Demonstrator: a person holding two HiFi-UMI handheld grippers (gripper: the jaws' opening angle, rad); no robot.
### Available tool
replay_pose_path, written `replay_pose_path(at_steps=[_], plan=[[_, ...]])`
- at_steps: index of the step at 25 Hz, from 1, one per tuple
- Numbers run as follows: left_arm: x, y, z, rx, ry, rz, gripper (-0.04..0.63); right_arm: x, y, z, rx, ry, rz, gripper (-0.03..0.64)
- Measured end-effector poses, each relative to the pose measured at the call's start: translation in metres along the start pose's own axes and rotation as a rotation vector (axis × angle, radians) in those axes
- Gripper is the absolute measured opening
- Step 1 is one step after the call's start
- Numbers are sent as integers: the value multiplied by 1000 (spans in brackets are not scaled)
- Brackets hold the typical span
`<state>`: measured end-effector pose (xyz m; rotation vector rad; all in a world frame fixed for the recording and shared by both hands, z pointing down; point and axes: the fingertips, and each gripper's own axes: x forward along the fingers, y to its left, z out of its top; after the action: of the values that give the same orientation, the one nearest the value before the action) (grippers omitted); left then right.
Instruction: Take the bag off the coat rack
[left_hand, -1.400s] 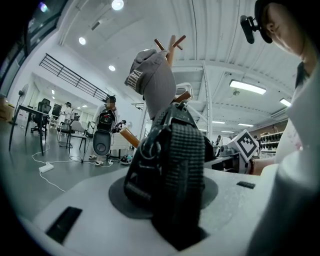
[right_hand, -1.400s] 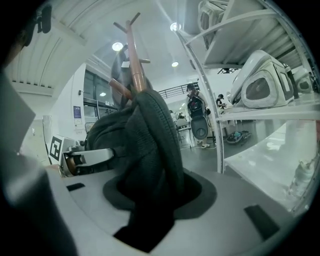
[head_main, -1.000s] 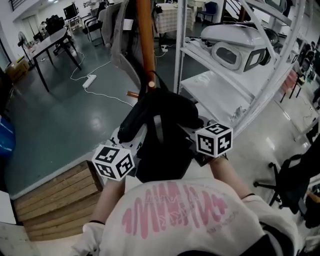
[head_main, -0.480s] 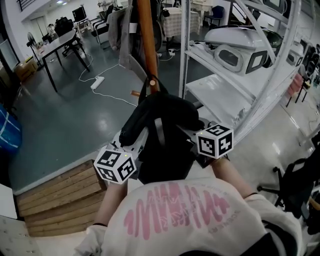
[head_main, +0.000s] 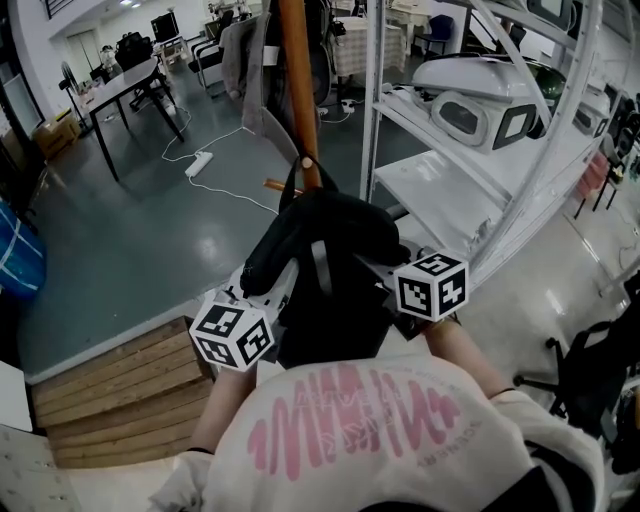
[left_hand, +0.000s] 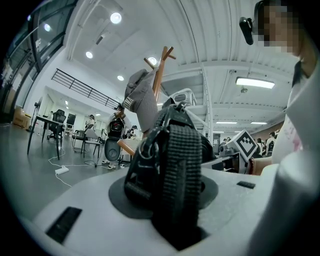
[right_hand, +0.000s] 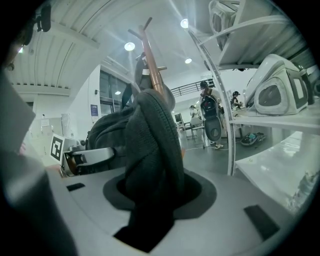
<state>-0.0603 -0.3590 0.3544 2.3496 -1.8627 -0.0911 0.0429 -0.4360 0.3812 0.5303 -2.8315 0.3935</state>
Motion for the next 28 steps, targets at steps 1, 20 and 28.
replay_pose_path(at_steps=[1,20,28], plan=[[0,-1,-1,-2,2,0,127,-1,0,-1,2,2,0,160],[-22,-35,-16,-25,12,27,127,-34,13,-25,28,34,17,161],[-32,-62,-22,-42,12,31,127,-61,17,-35,25,40,7,163]])
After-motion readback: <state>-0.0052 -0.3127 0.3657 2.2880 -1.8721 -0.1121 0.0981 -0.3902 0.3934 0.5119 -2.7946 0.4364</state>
